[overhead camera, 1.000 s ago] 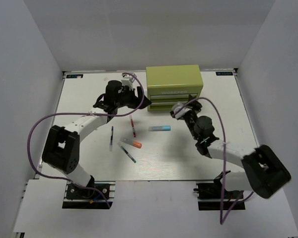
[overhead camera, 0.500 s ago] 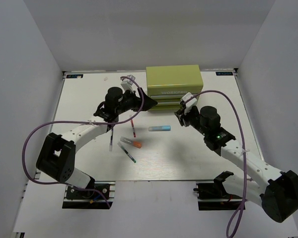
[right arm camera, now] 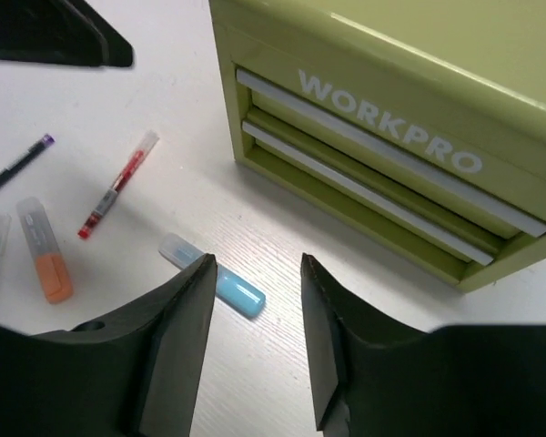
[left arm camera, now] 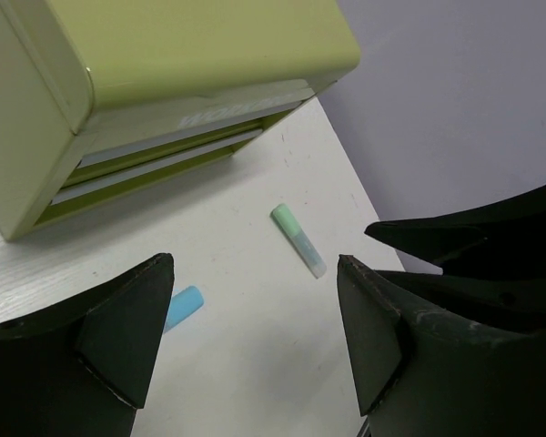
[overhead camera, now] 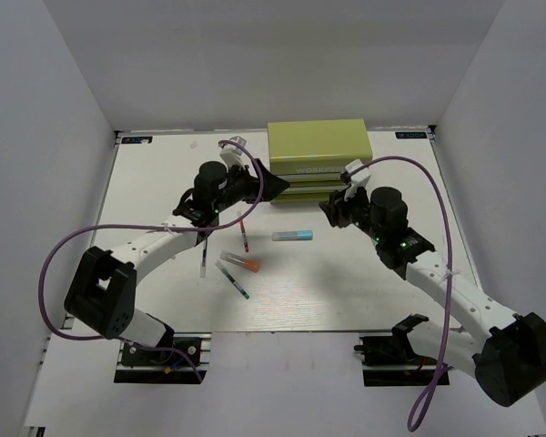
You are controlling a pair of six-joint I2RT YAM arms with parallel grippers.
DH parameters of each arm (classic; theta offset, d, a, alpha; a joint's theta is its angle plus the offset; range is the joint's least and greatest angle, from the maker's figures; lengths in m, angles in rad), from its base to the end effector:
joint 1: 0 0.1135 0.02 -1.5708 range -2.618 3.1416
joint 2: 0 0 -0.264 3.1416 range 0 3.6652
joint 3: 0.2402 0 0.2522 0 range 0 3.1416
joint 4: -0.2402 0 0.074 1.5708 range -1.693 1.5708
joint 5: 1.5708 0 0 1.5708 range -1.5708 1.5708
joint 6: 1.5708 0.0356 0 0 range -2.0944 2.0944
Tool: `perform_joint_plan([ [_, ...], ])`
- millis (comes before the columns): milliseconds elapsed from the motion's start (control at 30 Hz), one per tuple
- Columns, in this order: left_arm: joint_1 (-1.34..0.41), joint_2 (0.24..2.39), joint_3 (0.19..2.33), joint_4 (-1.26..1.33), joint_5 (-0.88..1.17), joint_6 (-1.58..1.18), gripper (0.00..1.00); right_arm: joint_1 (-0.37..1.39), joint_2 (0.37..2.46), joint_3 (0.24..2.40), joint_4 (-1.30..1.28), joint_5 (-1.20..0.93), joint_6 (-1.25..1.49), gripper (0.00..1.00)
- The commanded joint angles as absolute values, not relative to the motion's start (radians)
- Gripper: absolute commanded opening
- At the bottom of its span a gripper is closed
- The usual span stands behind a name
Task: Sort the stationery into containers
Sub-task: Open the drawer in the storage box.
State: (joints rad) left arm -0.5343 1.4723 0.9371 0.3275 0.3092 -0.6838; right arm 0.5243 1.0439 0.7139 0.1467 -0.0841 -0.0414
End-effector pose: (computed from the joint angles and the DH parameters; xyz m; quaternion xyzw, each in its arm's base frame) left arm 0.2879 -0.1829 0.2806 0.0394 0.7724 -0.4542 0.4421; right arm 0.2115 0.1258 0.2991 -0.2402 0.7301 0.1841 0.6126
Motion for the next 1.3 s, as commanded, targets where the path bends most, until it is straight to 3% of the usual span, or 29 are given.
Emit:
perform_joint_plan([
  [0, -0.540, 1.375, 0.907, 0.293, 0.268, -0.649, 0.82, 0.523, 1.032, 0.641, 0.253, -0.087, -0.046, 0.49],
  [133, -0.540, 1.324, 0.871, 0.272, 0.258, -0.631, 0.82, 0.544, 1.058, 0.565, 0.320, -0.155, -0.400, 0.51],
  [200, -0.540, 1.310, 0.842, 0.262, 0.235, -0.630, 0.82, 0.564, 1.077, 0.488, 0.456, -0.083, -0.635, 0.51],
  [367, -0.540, 1.310, 0.830, 0.262, 0.224, -0.630, 0.82, 0.592, 1.146, 0.373, 0.731, 0.046, -0.924, 0.48],
  [567, -0.522, 1.351, 0.830, 0.281, 0.235, -0.630, 0.82, 0.637, 1.305, 0.178, 1.399, 0.041, -1.247, 0.36],
  [633, -0.522, 1.376, 0.839, 0.290, 0.245, -0.630, 0.82, 0.646, 1.448, 0.156, 1.678, 0.057, -1.317, 0.34],
  [733, -0.522, 1.410, 0.857, 0.290, 0.255, -0.630, 0.82, 0.664, 1.690, 0.241, 1.888, 0.214, -1.418, 0.27],
  [767, -0.512, 1.429, 0.857, 0.290, 0.255, -0.621, 0.82, 0.667, 1.751, 0.271, 1.888, 0.253, -1.411, 0.20],
  [833, -0.512, 1.451, 0.893, 0.290, 0.264, -0.611, 0.82, 0.661, 1.758, 0.349, 1.885, 0.276, -1.372, 0.17],
  [1100, -0.512, 1.506, 0.930, 0.279, 0.282, -0.592, 0.82, 0.680, 1.813, 0.492, 1.887, 0.241, -1.391, 0.37],
  [1267, -0.512, 1.506, 0.930, 0.288, 0.282, -0.592, 0.82, 0.670, 1.844, 0.566, 1.885, 0.232, -1.394, 0.38],
])
